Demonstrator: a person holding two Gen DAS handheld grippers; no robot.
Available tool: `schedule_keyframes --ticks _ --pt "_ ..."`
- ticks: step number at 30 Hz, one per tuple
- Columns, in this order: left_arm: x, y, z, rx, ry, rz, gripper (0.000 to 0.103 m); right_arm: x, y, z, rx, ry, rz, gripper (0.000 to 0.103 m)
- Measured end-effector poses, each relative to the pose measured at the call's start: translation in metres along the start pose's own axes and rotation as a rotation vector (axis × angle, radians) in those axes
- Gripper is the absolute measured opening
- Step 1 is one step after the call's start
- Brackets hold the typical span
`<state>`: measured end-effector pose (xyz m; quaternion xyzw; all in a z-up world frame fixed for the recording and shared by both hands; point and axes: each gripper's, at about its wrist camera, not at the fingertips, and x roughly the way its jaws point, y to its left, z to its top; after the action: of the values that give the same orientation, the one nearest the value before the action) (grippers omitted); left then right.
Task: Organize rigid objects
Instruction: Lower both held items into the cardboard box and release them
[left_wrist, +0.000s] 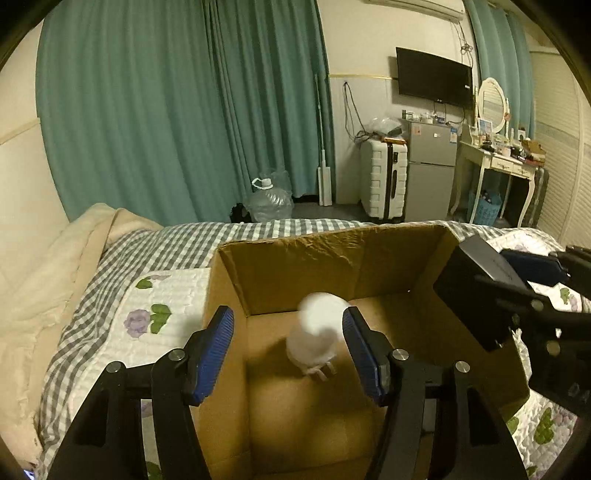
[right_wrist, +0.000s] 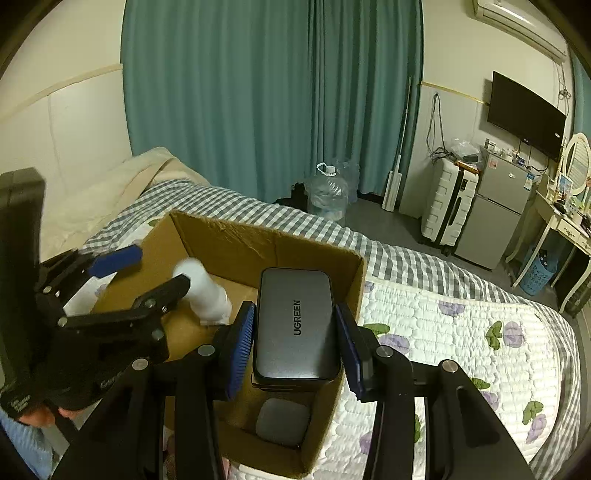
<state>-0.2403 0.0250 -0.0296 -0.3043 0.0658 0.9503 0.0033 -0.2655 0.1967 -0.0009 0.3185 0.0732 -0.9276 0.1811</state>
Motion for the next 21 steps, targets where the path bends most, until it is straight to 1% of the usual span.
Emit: schedule_keyframes --ticks 6,8,10,11,16,18,19,21 --pt "-0.006 0.01 -0.005 -0.026 0.023 0.013 0.064 0.02 0.006 -0.003 0.005 0.026 0.007 0.043" --pt "-0.011 0.013 -0.007 -0.037 0.019 0.011 0.064 0.018 0.004 -0.004 0.023 -0.006 0.008 0.043" --pt "-0.02 0.015 -0.005 -0.046 0.008 0.008 0.064 0.01 0.003 -0.001 0.031 -0.024 -0.01 0.054" --pt "-0.024 0.017 -0.005 -0.05 0.002 0.008 0.064 0.003 0.001 0.001 0.036 -0.038 -0.026 0.065" --pt "-0.063 0.021 0.0 -0.067 -0.027 -0.001 0.064 -0.032 -0.006 0.003 0.061 -0.056 -0.057 0.067" --pt "-0.078 0.023 -0.001 -0.07 -0.032 0.002 0.065 -0.057 -0.003 0.002 0.056 -0.067 -0.077 0.067" --pt "-0.087 0.023 -0.002 -0.071 -0.033 0.002 0.066 -0.065 -0.002 0.001 0.054 -0.07 -0.082 0.069" --pt "-0.104 0.024 -0.006 -0.075 -0.032 -0.004 0.067 -0.091 0.006 -0.003 0.041 -0.074 -0.1 0.074"
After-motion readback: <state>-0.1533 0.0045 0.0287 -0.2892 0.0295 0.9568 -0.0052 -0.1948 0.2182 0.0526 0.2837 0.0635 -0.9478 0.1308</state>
